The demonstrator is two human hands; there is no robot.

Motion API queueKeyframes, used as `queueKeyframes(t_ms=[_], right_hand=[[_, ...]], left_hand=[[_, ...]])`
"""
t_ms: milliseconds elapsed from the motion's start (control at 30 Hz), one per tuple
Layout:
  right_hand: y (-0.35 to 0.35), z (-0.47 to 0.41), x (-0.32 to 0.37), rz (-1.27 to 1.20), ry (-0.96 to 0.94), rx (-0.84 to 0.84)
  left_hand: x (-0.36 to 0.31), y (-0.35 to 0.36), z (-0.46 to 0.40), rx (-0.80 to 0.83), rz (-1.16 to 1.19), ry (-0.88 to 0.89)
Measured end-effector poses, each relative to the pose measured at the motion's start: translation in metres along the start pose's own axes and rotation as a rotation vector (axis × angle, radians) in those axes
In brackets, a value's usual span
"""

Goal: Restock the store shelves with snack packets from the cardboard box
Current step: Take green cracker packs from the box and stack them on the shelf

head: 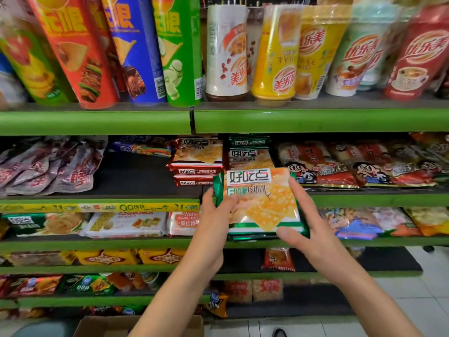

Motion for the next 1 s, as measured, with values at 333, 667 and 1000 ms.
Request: queueKeyframes(t_ms=[333, 667, 1000], right_hand=[[-0.035, -0.076, 0.034, -0.113, 0.085, 0.023], [-0.046, -0.163, 0.028, 0.285, 0.101, -0.112], [-0.044, -0.174, 0.013, 0.347, 0.097, -0.221]], left_hand=[[-0.073, 0.015, -0.063, 0.468, -0.583, 0.305], [-0.069, 0.027, -0.14, 0.375, -1.263, 0.409], [-0.045, 0.012, -0.136, 0.193, -1.484, 0.635]])
Point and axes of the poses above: each hand's wrist, its own z-axis away from the middle knuckle, its own y-axis out of the palm, x = y × z, the point moved 3 cm from there along -z, towards the middle knuckle, and after that the axes turned 13 degrees about y, right-handed, at the moved point
